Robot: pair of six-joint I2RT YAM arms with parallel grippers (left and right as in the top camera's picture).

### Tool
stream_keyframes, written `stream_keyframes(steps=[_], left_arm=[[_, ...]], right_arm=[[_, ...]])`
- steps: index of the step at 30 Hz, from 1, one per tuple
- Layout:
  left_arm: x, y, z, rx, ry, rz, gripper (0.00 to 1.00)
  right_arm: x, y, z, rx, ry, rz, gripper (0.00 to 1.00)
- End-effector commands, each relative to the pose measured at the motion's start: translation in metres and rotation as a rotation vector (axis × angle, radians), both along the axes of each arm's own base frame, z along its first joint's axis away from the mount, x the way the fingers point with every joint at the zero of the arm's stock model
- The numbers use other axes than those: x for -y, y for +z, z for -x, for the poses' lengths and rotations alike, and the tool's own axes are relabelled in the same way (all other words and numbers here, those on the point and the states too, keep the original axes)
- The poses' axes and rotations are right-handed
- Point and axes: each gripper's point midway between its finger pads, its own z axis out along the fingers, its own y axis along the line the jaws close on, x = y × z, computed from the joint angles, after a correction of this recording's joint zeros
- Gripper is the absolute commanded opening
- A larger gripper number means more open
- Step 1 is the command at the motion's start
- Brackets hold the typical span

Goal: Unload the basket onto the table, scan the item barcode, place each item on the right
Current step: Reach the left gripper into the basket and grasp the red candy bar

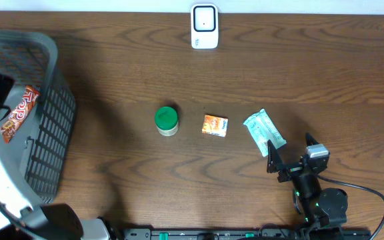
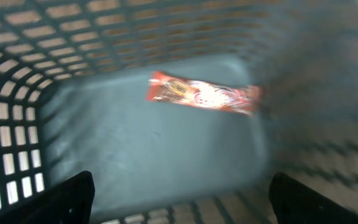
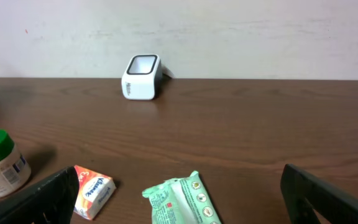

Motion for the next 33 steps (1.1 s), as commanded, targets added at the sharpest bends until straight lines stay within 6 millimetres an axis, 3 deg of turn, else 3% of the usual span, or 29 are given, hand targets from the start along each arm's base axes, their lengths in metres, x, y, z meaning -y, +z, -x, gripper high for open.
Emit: stream_keyframes(steps=[1, 5, 6, 9, 13, 23, 29, 33], left_arm=[[-0.026, -0.031, 0.005, -0.053, 0.034, 0.019, 0.91], [-0.044, -0.052, -0.017, -0.152, -0.206, -0.059, 0.91], [-0.041, -0.063, -0.033, -0.178, -0.377, -0.065, 0.9], [-0.03, -0.082, -0.056, -0.192, -0.648, -0.058, 0.9], [-0.037, -0.105, -0.067, -0.258, -0.795, -0.092, 0.9], [-0.057, -0.208, -0.09, -0.364, -0.904, -0.016, 0.91], [-0.061, -0.247, -0.094, -0.402, -0.952, 0.004, 0.95], [-0.062, -0.26, -0.092, -0.415, -0.958, 0.023, 0.95]], right_arm=[[-0.001, 0.0, 0.0, -0.002, 0.001, -0.011, 0.99], [-0.001, 0.0, 0.0, -0.002, 0.002, -0.011, 0.99], [-0.001, 0.0, 0.0, -0.003, 0.002, -0.011, 0.99], [-0.001, 0.0, 0.0, -0.003, 0.001, -0.011, 0.99], [-0.001, 0.0, 0.0, -0.003, 0.002, -0.011, 0.99], [-0.001, 0.0, 0.0, -0.003, 0.001, -0.011, 0.99], [-0.001, 0.0, 0.0, -0.003, 0.002, -0.011, 0.99], [-0.001, 0.0, 0.0, -0.003, 0.001, -0.011, 0.99]])
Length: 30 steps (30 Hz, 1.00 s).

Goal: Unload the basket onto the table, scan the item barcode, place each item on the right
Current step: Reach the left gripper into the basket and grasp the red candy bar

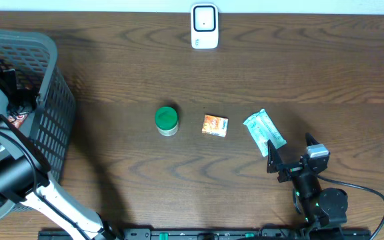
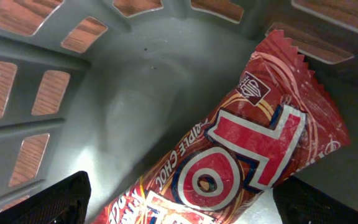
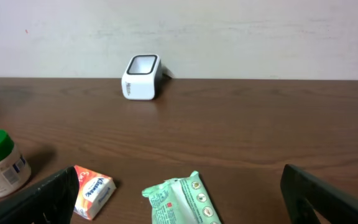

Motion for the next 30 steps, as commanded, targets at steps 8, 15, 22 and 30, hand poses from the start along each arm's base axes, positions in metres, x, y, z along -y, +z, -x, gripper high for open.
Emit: stream_keyframes(steps=[8, 15, 22, 30], left_arm=[[0.01, -0.062, 0.02, -0.136, -0.017, 0.083, 0.37], [0.01, -0.033, 0.02, -0.071, 0.161, 0.105, 0.07], [0.006, 0.121, 0.014, 0.275, 0.372, 0.02, 0.07], [0.081, 0.281, 0.048, 0.71, 0.482, 0.226, 0.07]], right_arm=[[-0.001, 0.0, 0.0, -0.002, 0.002, -0.011, 0.99], [-0.001, 0.0, 0.0, -0.003, 0.001, -0.011, 0.99], [-0.001, 0.0, 0.0, -0.003, 0.002, -0.011, 0.99], [-0.001, 0.0, 0.0, -0.003, 0.001, -0.011, 0.99]])
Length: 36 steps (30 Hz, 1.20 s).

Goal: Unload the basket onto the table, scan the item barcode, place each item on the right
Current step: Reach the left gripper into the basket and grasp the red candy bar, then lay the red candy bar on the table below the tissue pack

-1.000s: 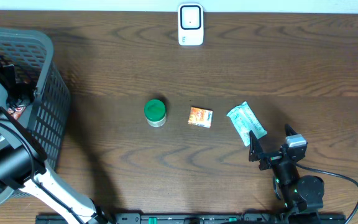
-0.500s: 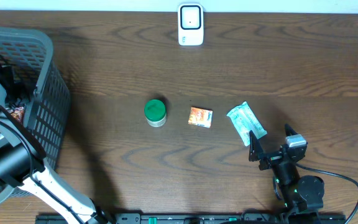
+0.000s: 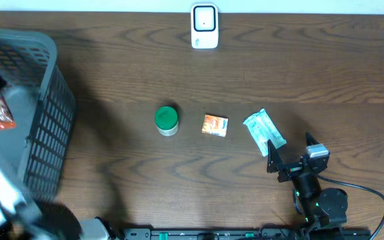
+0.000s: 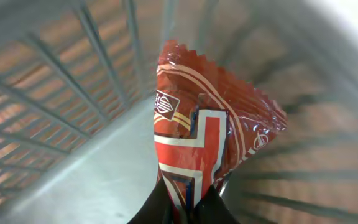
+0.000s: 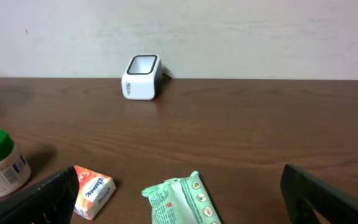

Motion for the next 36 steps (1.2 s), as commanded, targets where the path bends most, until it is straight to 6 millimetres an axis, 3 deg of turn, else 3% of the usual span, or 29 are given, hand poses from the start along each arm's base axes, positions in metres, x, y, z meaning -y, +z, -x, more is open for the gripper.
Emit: stream_keyframes(steps=[1, 3, 6, 9, 10, 11, 13, 14, 17, 22, 26, 29, 32, 36], left_arm=[[0.042, 0.052, 0.019, 0.193, 0.052, 0.148, 0.07], [0.082, 0.072, 0.024, 0.253, -0.051, 0.213, 0.07], [0.157, 0.087, 0.019, 0.296, -0.327, 0.363, 0.07], [0.275, 0.095, 0.021, 0.321, -0.901, 0.487, 0.07], [0.301, 0.093, 0.025, 0.323, -1.047, 0.485, 0.07], [0.341, 0.083, 0.034, 0.32, -1.265, 0.472, 0.07], [0.377, 0.061, 0.042, 0.288, -1.437, 0.461, 0.07], [0.417, 0.026, 0.048, 0.234, -1.609, 0.466, 0.07], [0.465, -0.003, 0.063, 0.285, -1.871, 0.555, 0.07], [0.501, -0.021, 0.077, 0.476, -2.089, 0.829, 0.07], [0.526, -0.087, 0.07, 0.296, -2.051, 0.996, 0.07], [0.538, -0.115, 0.076, 0.209, -2.04, 1.068, 0.07], [0.552, -0.135, 0.086, 0.158, -2.064, 1.104, 0.07], [0.561, -0.138, 0.089, 0.19, -2.117, 1.077, 0.09]], right_arm=[[-0.001, 0.0, 0.0, -0.002, 0.001, -0.011, 0.99], [-0.001, 0.0, 0.0, -0.002, 0.001, -0.011, 0.99], [-0.001, 0.0, 0.0, -0.003, 0.001, -0.011, 0.99], [-0.001, 0.0, 0.0, -0.003, 0.002, -0.011, 0.99], [-0.001, 0.0, 0.0, -0.002, 0.002, -0.011, 0.99], [-0.001, 0.0, 0.0, -0.003, 0.002, -0.011, 0.99], [-0.001, 0.0, 0.0, -0.003, 0.002, -0.011, 0.99], [-0.001, 0.0, 0.0, -0.002, 0.002, -0.011, 0.99], [-0.001, 0.0, 0.0, -0.003, 0.001, -0.011, 0.99], [-0.001, 0.0, 0.0, -0.003, 0.002, -0.011, 0.99], [-0.001, 0.0, 0.0, -0.003, 0.002, -0.011, 0.99], [-0.001, 0.0, 0.0, -0.002, 0.001, -0.011, 0.99], [-0.001, 0.0, 0.0, -0.003, 0.001, -0.011, 0.99], [-0.001, 0.0, 0.0, -0.003, 0.001, -0.011, 0.99]])
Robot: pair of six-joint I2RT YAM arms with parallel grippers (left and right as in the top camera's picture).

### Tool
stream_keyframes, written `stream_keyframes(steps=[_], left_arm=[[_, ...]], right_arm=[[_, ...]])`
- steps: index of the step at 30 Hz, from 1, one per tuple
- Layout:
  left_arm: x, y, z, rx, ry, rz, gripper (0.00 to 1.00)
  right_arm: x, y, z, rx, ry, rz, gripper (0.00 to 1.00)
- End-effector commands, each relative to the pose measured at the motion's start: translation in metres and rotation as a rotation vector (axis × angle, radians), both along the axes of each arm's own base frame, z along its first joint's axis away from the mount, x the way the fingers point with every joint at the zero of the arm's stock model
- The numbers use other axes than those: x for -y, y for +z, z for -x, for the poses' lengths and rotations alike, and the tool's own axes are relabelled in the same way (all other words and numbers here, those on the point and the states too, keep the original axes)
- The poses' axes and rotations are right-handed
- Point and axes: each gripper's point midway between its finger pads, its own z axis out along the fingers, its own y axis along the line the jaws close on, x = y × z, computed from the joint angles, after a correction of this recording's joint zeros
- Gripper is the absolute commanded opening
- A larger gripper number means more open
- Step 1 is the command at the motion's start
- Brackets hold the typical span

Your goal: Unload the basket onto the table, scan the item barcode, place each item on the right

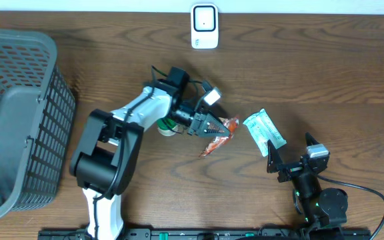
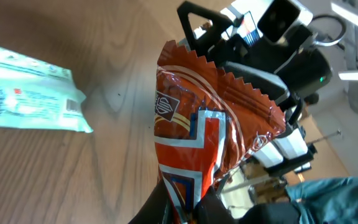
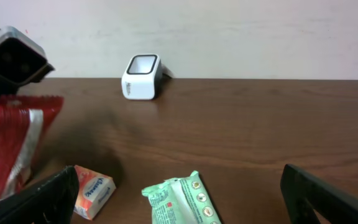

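A red snack wrapper [image 1: 217, 139] hangs over the middle of the table, with my left gripper [image 1: 209, 127] shut on one end of it. In the left wrist view the wrapper [image 2: 207, 134] fills the centre, pinched at the bottom by the left gripper [image 2: 186, 210]. It also shows at the left edge of the right wrist view [image 3: 14, 146]. The white scanner [image 1: 205, 27] stands at the far edge, well beyond the wrapper. My right gripper [image 1: 292, 159] rests open near the front right, holding nothing.
A grey mesh basket [image 1: 19, 113] stands at the left. A green-lidded jar [image 1: 166, 129] is partly under the left arm. A small orange box [image 3: 94, 190] lies beside the wrapper, and a pale green packet [image 1: 264, 132] lies to its right.
My left gripper was inside the basket with the wrapper in it. Now it holds the wrapper over the table's middle, near the orange box. The right arm has not moved.
My left gripper was open above the red wrapper lying in the basket. Then it was open close over the wrapper. Then it was shut on the wrapper, raised within the basket. Now the wrapper is out of the basket, over the table centre.
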Motion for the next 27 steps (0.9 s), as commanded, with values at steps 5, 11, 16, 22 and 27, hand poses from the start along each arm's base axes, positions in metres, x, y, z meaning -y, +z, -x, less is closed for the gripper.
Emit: stream_keyframes(steps=[5, 11, 16, 22, 27], left_arm=[[0.007, 0.006, 0.004, 0.051, -0.029, 0.076, 0.63], [0.007, 0.007, 0.004, 0.051, -0.029, 0.076, 0.82], [0.01, 0.029, -0.001, 0.075, -0.026, 0.083, 0.82], [-0.029, 0.047, -0.074, 0.296, 0.512, -0.623, 0.83], [-0.16, 0.163, -0.129, 0.515, 1.497, -0.882, 0.83]], right_arm=[[-0.001, 0.0, 0.0, -0.003, 0.002, -0.012, 0.99], [-0.001, 0.0, 0.0, -0.002, 0.002, -0.012, 0.99], [-0.001, 0.0, 0.0, -0.002, 0.001, -0.012, 0.99], [-0.001, 0.0, 0.0, -0.002, 0.001, -0.012, 0.99], [-0.001, 0.0, 0.0, -0.002, 0.002, -0.012, 0.99]])
